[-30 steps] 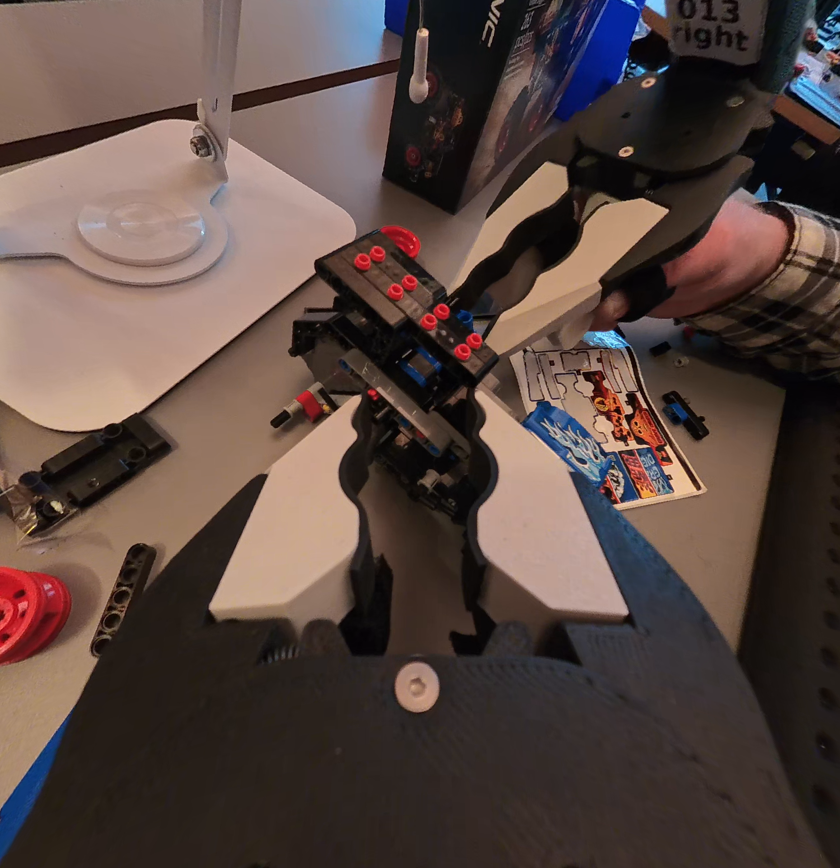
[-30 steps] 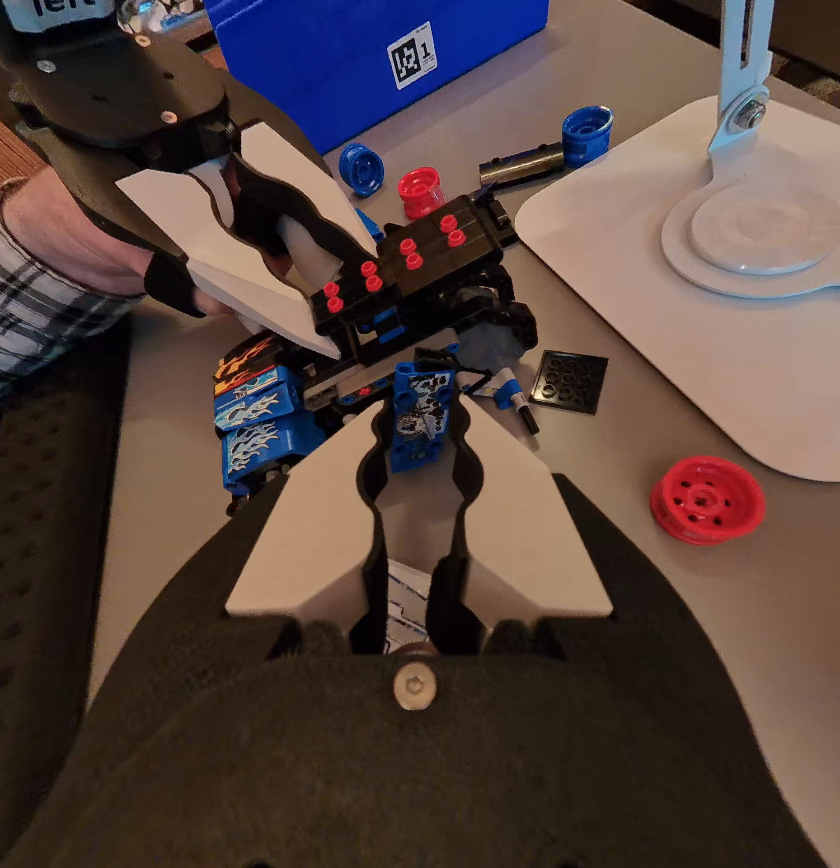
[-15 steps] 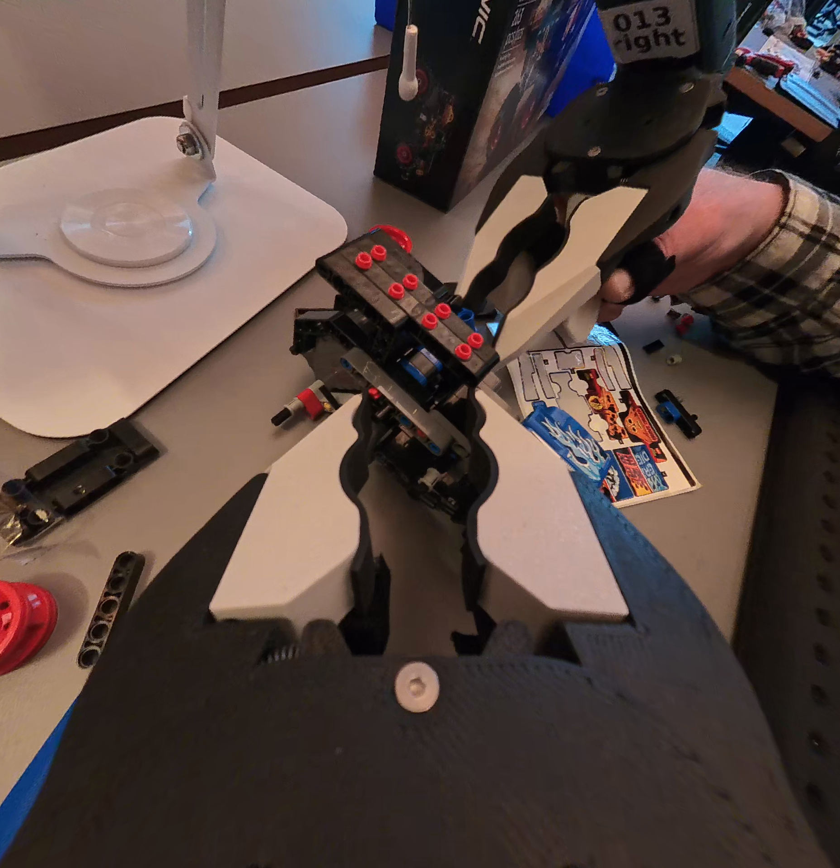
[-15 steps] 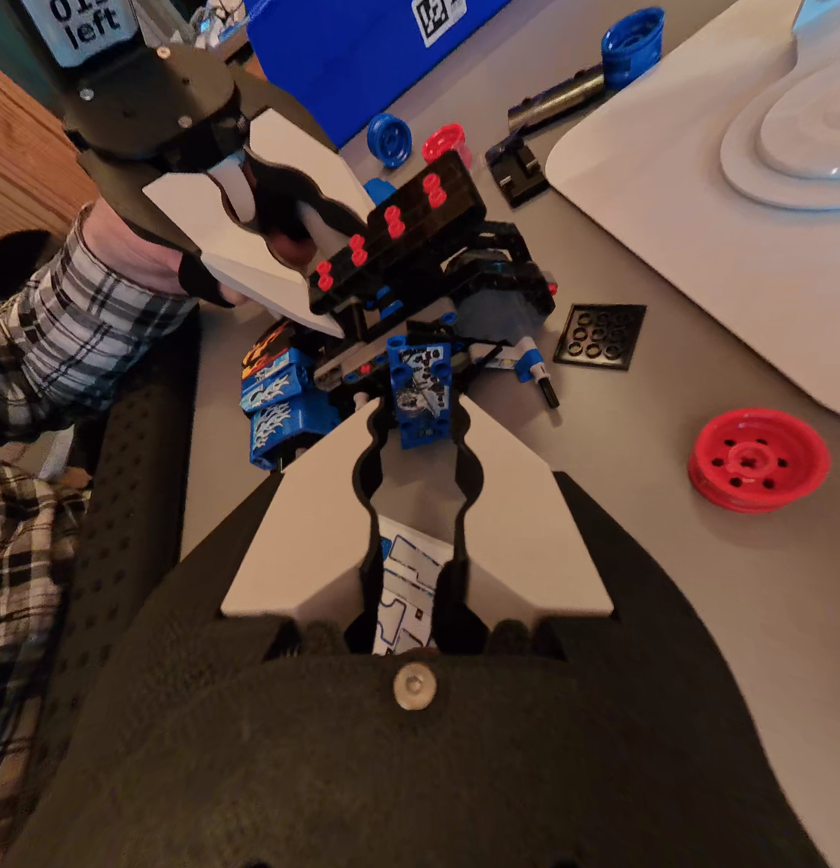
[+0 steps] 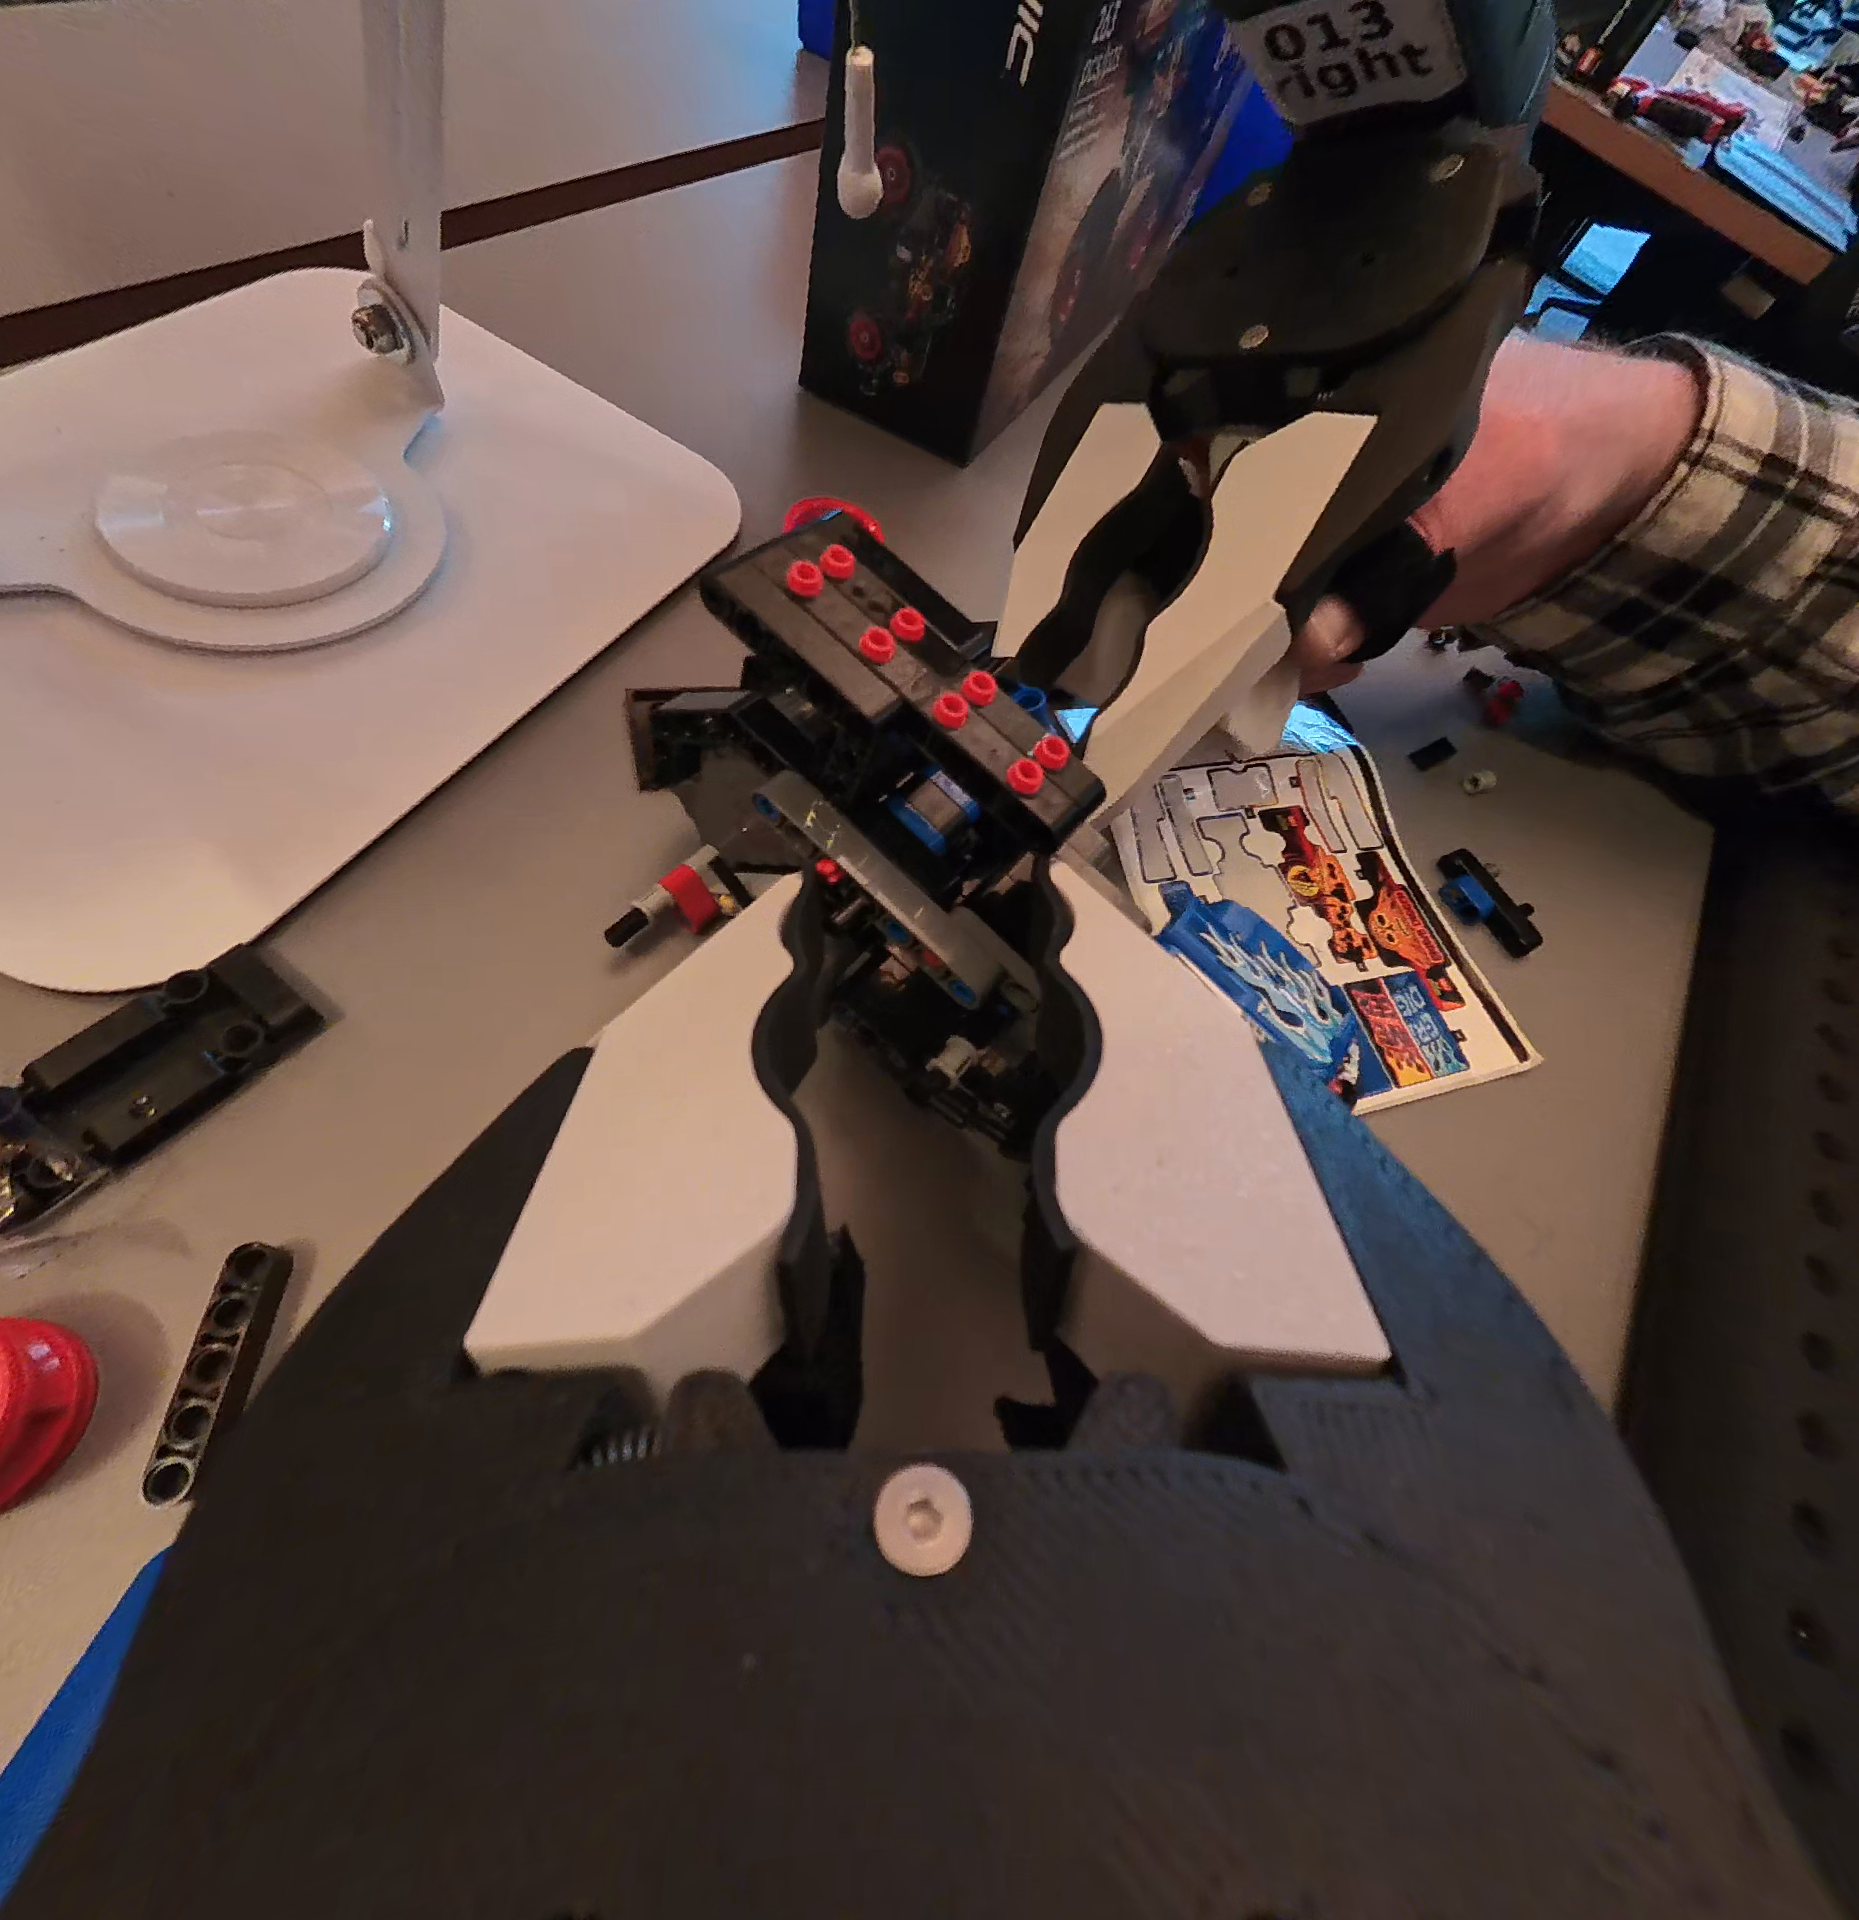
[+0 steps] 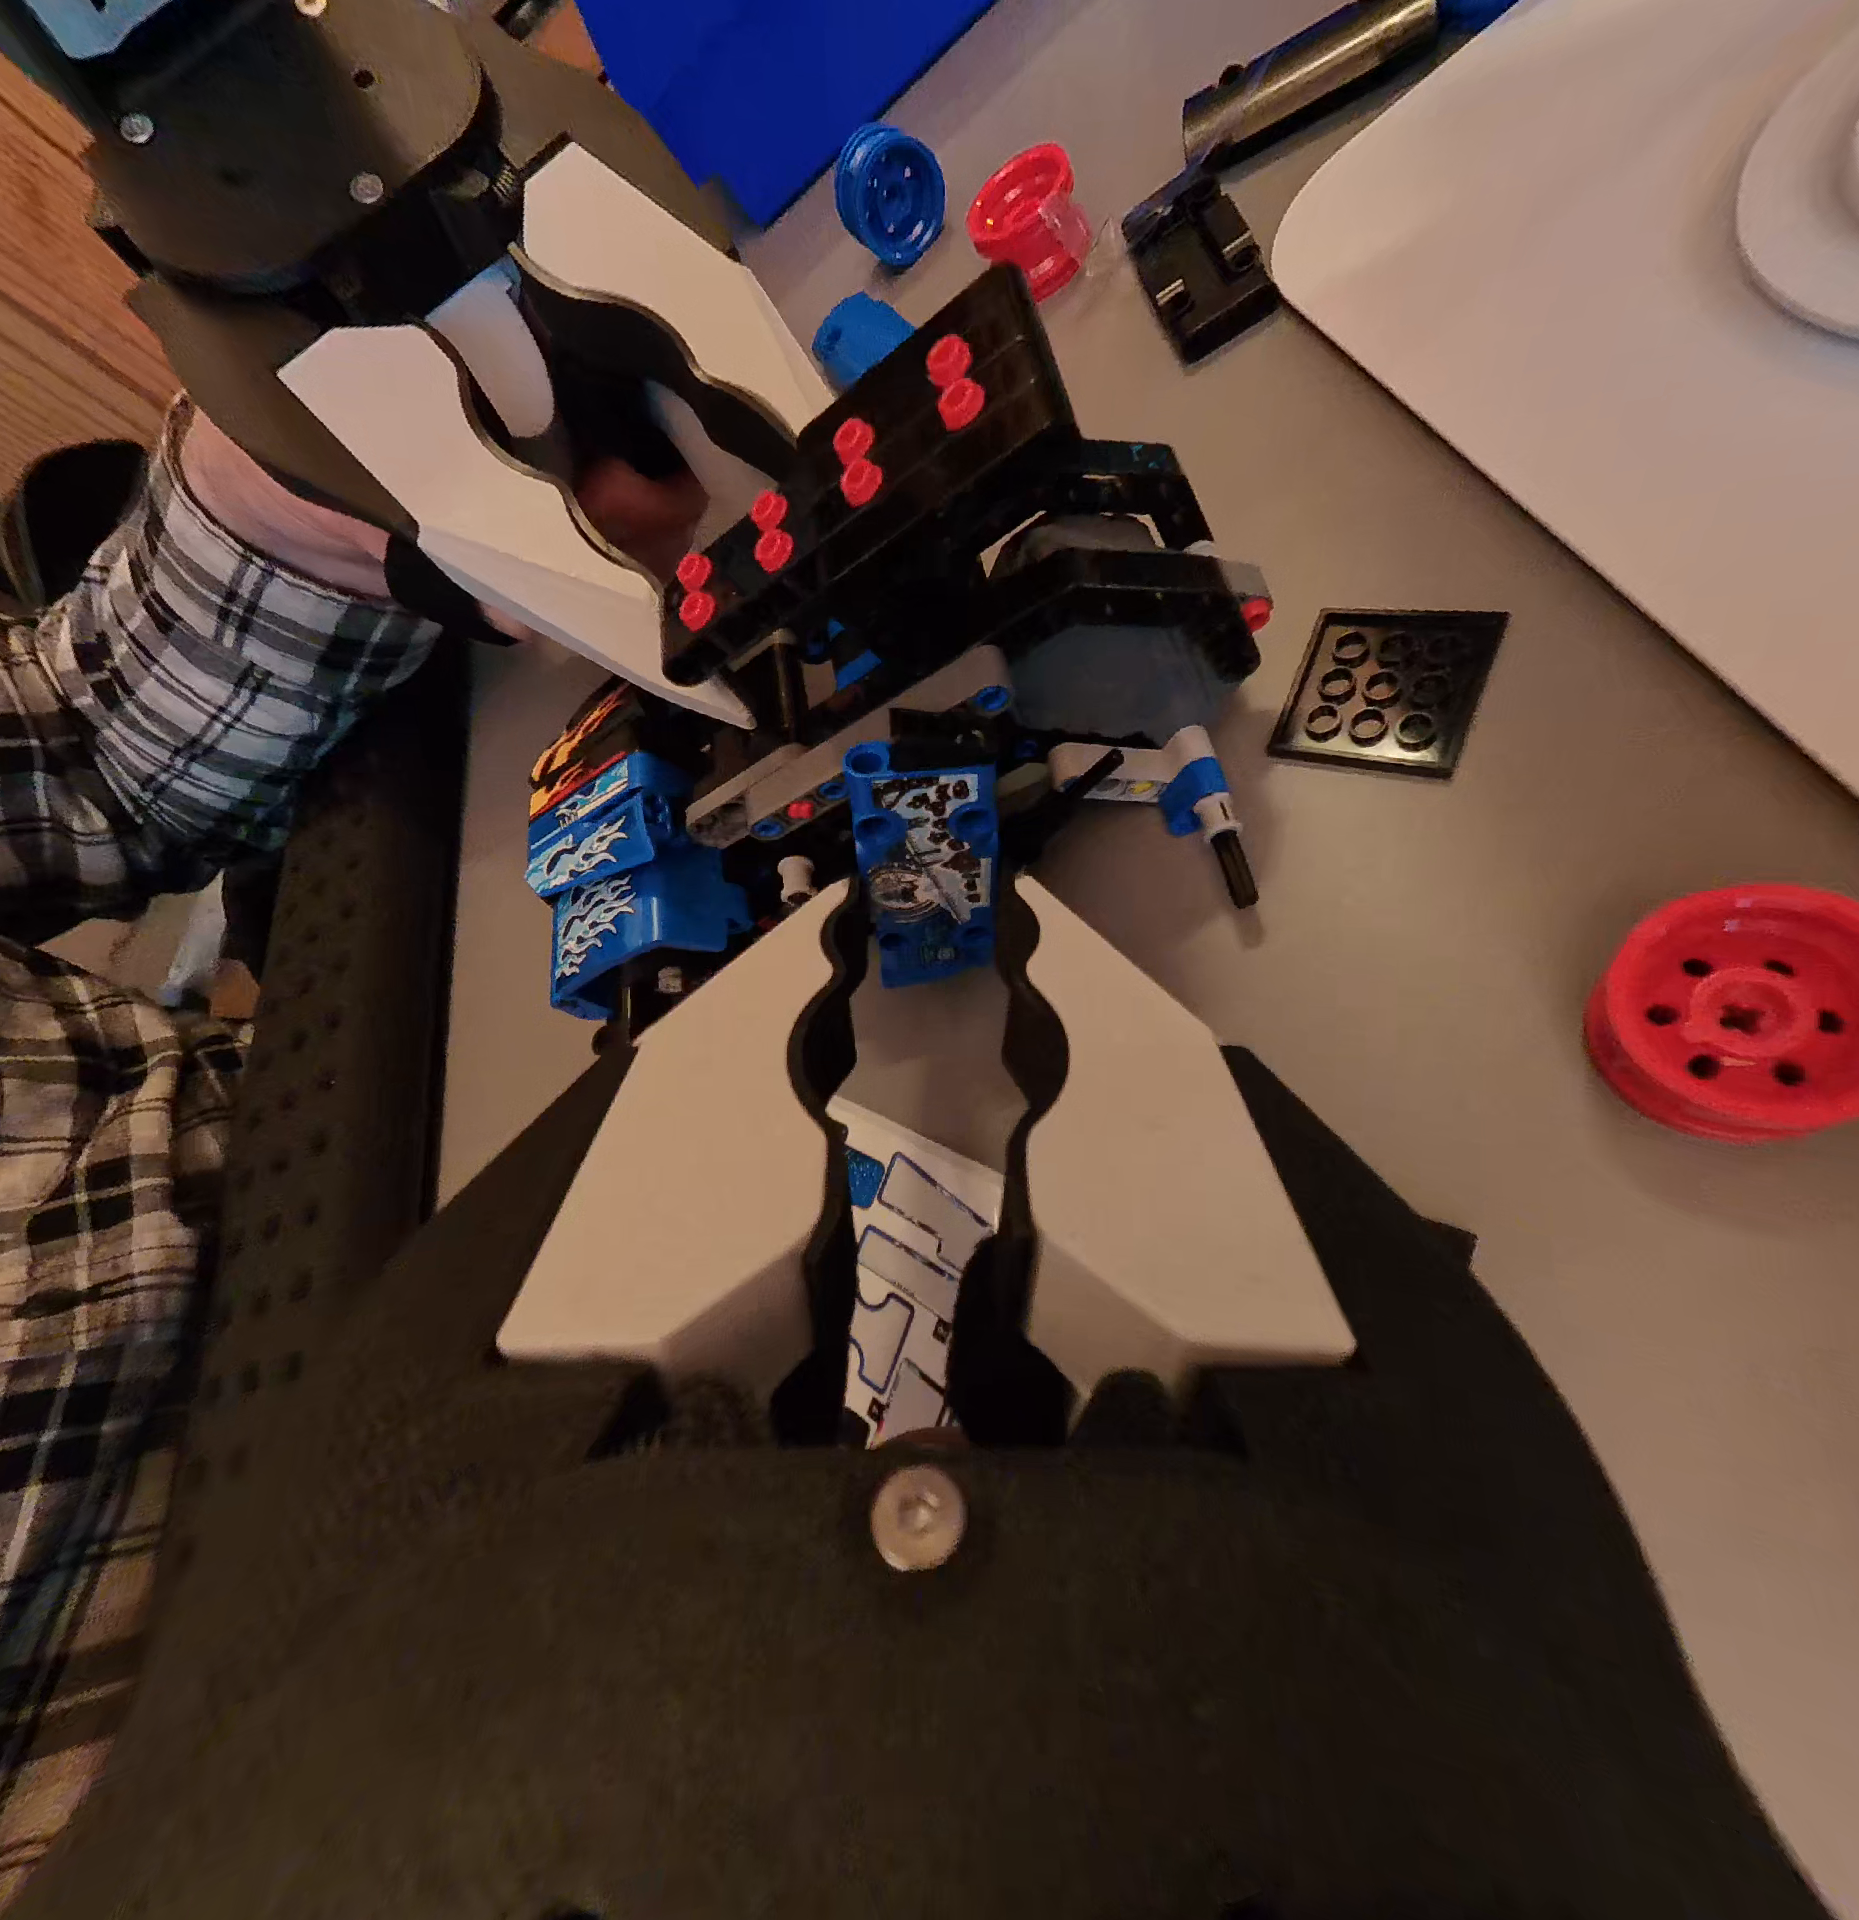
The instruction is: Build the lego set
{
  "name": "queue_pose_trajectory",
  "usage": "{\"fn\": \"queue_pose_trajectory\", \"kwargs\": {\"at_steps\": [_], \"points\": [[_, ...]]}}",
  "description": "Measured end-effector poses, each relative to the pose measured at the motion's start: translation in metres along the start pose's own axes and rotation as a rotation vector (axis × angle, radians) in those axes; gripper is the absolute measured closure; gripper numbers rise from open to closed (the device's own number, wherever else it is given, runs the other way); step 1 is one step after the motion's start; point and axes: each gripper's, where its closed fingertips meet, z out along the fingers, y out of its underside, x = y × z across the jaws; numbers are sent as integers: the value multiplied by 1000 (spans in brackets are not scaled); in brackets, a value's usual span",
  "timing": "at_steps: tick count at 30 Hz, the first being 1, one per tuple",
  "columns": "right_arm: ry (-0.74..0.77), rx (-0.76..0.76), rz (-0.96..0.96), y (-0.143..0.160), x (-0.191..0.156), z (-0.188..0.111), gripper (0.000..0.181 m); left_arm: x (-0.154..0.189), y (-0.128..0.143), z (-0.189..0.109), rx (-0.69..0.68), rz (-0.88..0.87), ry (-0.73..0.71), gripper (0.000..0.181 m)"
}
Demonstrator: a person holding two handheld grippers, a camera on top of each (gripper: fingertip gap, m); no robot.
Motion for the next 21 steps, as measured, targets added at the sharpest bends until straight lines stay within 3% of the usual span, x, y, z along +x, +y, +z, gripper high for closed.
{"fn": "queue_pose_trajectory", "kwargs": {"at_steps": [14, 21], "points": [[-56, -60, 17, 5, -3, -3, 158, 5, 0, 2, -5, 22, 6, 144], [-5, -120, -60, 7, -2, -7, 159, 7, 0, 4, -6, 24, 10, 144]]}}
